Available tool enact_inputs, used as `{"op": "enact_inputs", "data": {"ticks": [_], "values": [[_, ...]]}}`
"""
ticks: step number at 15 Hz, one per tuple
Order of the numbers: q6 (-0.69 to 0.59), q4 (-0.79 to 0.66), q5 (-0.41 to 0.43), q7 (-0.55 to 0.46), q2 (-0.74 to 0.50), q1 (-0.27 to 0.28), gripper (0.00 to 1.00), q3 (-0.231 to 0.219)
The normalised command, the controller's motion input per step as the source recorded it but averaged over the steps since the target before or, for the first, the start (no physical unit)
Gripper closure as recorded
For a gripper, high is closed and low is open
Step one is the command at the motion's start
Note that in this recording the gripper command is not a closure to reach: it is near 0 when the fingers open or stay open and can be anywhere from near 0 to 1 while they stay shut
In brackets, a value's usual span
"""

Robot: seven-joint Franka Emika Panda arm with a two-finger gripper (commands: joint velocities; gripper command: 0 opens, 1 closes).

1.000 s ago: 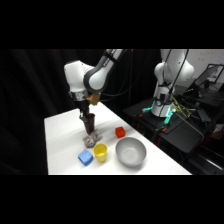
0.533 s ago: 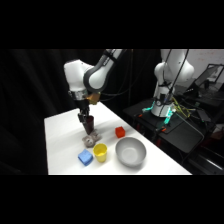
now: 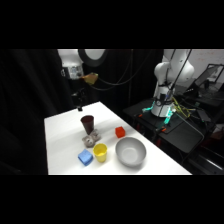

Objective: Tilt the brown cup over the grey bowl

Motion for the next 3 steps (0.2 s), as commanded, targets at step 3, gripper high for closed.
{"op": "enact_inputs", "data": {"ticks": [3], "values": [[-0.50, 0.29, -0.070, -0.02, -0.21, 0.009, 0.00, -0.012]]}}
